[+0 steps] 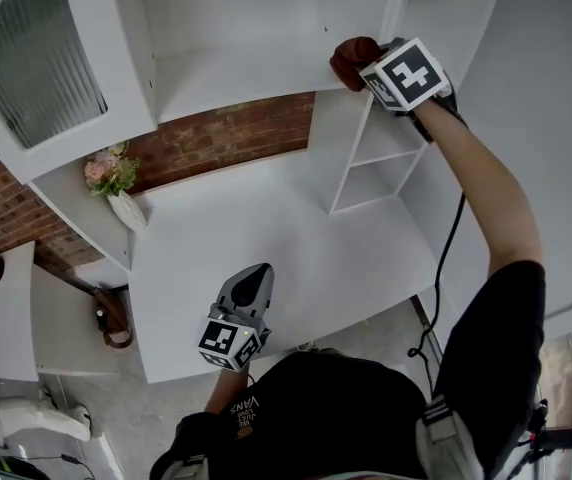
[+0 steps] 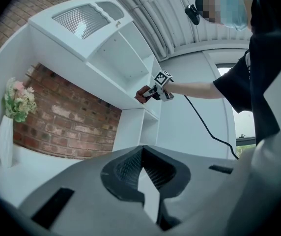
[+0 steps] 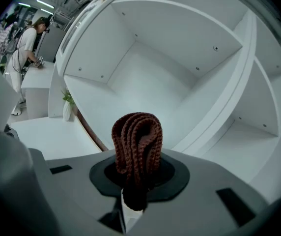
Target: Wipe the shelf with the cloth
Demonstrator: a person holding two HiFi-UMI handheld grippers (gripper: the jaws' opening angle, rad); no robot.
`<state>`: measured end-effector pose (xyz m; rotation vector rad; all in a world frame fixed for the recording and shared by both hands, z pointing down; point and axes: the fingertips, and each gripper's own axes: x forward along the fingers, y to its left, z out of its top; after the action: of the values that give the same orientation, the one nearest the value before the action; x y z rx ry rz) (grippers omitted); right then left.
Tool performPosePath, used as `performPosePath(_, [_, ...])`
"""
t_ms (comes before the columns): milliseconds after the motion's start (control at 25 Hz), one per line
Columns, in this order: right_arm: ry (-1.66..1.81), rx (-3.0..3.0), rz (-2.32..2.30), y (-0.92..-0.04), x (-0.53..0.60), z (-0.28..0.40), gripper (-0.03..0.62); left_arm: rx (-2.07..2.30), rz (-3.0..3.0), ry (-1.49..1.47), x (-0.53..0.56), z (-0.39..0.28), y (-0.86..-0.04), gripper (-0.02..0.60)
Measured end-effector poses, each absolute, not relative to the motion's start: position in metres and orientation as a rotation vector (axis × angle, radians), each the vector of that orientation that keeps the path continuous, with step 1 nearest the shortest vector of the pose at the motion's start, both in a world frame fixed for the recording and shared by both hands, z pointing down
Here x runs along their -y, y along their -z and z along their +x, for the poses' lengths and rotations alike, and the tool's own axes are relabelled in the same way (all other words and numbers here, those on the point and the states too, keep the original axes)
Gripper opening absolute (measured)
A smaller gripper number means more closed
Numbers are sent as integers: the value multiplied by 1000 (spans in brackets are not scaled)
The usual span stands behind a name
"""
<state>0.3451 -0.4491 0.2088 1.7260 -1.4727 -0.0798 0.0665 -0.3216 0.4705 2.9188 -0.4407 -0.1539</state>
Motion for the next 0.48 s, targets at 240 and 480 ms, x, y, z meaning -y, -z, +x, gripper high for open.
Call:
performPosePath(240, [88,1681,1823,-209,433,324,69,519,2954,139,332,45,-456,5])
performPosePath(480, [151,1810,1903,-218,401,293,69,591,2972,104,330,14,-449,5])
